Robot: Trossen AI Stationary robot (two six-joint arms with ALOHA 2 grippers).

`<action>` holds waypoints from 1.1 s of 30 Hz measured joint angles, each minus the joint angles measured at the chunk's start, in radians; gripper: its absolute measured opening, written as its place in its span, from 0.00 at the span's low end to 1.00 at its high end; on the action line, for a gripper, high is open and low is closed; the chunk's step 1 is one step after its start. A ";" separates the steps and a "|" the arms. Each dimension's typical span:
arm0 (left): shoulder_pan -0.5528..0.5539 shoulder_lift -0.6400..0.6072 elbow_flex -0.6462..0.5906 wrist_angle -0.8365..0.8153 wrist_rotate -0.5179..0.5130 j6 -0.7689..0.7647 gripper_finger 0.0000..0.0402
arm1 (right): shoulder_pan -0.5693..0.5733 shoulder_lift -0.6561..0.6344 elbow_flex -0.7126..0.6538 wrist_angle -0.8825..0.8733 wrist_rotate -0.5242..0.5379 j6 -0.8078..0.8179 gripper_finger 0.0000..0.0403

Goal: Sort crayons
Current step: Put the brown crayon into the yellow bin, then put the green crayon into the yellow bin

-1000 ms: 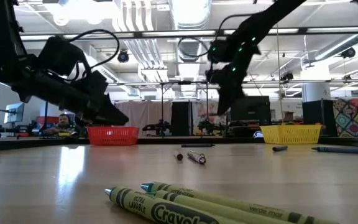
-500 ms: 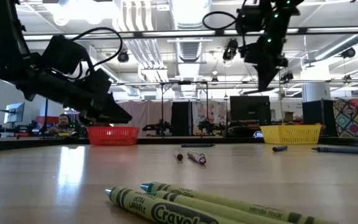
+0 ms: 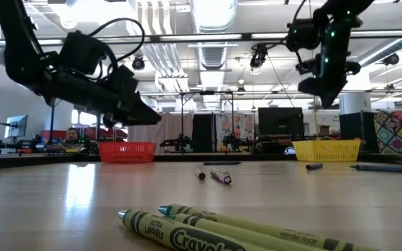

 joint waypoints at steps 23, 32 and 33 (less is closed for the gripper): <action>0.000 0.000 0.051 -0.102 0.000 0.011 0.30 | 0.047 -0.027 -0.030 0.034 -0.388 -0.073 0.37; -0.017 0.000 0.041 -0.109 0.000 -0.069 0.30 | 0.308 -0.027 -0.097 0.060 -0.330 0.078 0.33; -0.020 0.000 0.041 -0.109 0.000 -0.072 0.30 | 0.335 -0.027 -0.102 0.061 -0.325 0.100 0.33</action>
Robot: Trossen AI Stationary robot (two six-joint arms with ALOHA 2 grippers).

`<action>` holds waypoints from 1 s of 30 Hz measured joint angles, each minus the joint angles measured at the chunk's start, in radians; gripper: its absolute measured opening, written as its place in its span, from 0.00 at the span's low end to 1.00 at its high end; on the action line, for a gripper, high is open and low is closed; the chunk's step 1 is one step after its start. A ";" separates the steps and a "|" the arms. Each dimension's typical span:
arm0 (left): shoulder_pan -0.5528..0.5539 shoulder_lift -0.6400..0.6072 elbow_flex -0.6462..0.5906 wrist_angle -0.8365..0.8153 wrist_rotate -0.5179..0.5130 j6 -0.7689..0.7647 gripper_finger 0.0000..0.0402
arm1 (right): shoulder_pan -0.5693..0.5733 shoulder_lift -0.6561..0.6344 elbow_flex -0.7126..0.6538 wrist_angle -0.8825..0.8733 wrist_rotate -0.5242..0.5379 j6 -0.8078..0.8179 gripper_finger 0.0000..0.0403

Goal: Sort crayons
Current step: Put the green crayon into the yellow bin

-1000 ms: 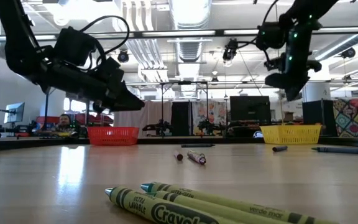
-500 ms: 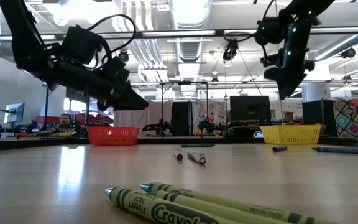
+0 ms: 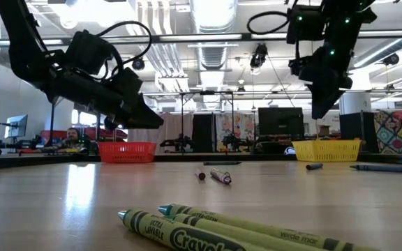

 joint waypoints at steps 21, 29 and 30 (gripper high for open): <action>-0.033 0.000 -0.001 0.077 -0.001 0.033 0.18 | 0.494 0.087 -0.174 0.023 -0.036 0.582 0.33; -0.033 0.000 -0.001 0.075 0.000 0.033 0.18 | 0.563 0.123 -0.210 0.022 -0.064 0.642 0.33; -0.033 0.000 -0.001 0.075 0.000 0.033 0.18 | 0.562 0.127 -0.219 0.021 -0.063 0.644 0.33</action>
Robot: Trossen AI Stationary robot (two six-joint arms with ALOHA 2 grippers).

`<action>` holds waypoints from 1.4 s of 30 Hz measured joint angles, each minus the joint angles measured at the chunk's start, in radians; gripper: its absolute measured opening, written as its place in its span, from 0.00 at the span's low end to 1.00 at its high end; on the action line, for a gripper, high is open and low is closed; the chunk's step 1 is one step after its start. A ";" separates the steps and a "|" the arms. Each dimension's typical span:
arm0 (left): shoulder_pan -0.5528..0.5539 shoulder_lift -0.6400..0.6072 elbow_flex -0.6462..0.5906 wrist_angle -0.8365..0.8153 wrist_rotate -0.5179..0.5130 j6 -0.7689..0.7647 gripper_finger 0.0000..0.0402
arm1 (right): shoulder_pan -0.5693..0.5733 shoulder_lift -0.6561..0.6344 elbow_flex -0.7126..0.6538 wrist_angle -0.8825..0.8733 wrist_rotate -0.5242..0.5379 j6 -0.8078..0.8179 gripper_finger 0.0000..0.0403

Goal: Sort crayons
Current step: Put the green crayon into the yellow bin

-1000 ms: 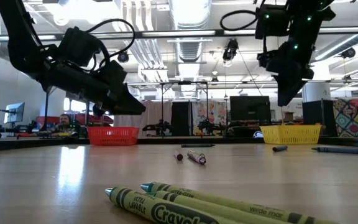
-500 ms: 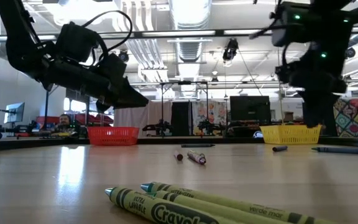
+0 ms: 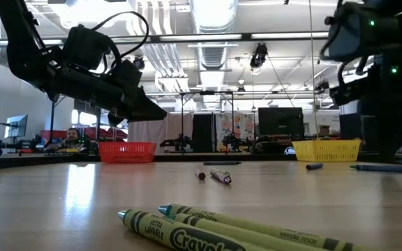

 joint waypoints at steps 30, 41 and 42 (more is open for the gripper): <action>0.000 0.000 0.000 0.000 0.000 0.000 0.18 | -0.009 0.002 -0.067 0.061 0.001 -0.060 0.04; 0.000 0.000 0.000 -0.001 0.000 0.000 0.18 | -0.057 0.003 0.007 0.068 0.037 -0.170 0.03; 0.000 0.000 0.000 -0.001 0.000 0.000 0.18 | -0.062 0.003 0.010 0.067 0.037 -0.175 0.03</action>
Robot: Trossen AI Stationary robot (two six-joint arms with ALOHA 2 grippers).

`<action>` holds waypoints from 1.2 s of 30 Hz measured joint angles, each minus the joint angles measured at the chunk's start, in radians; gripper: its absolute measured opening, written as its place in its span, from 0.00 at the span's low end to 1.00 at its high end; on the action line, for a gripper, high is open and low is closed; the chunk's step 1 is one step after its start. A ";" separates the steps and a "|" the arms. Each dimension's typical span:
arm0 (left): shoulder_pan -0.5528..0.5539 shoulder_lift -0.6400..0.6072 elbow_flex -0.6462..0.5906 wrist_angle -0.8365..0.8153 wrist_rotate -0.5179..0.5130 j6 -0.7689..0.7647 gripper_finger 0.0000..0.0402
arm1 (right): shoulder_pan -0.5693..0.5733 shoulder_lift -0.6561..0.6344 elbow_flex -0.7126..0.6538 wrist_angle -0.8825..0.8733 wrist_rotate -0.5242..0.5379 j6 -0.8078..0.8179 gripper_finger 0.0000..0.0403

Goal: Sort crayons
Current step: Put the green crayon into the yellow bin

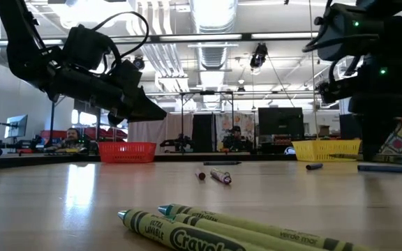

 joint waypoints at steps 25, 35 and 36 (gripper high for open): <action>0.000 0.000 0.000 0.010 -0.001 0.000 0.18 | -0.013 -0.001 0.046 0.699 -0.318 -0.368 0.03; 0.000 0.000 0.000 0.004 -0.002 -0.004 0.18 | -0.027 -0.058 0.046 0.662 -0.228 -0.388 0.03; 0.000 0.000 0.000 0.002 -0.002 -0.005 0.18 | -0.033 -0.072 0.046 0.636 -0.205 -0.382 0.03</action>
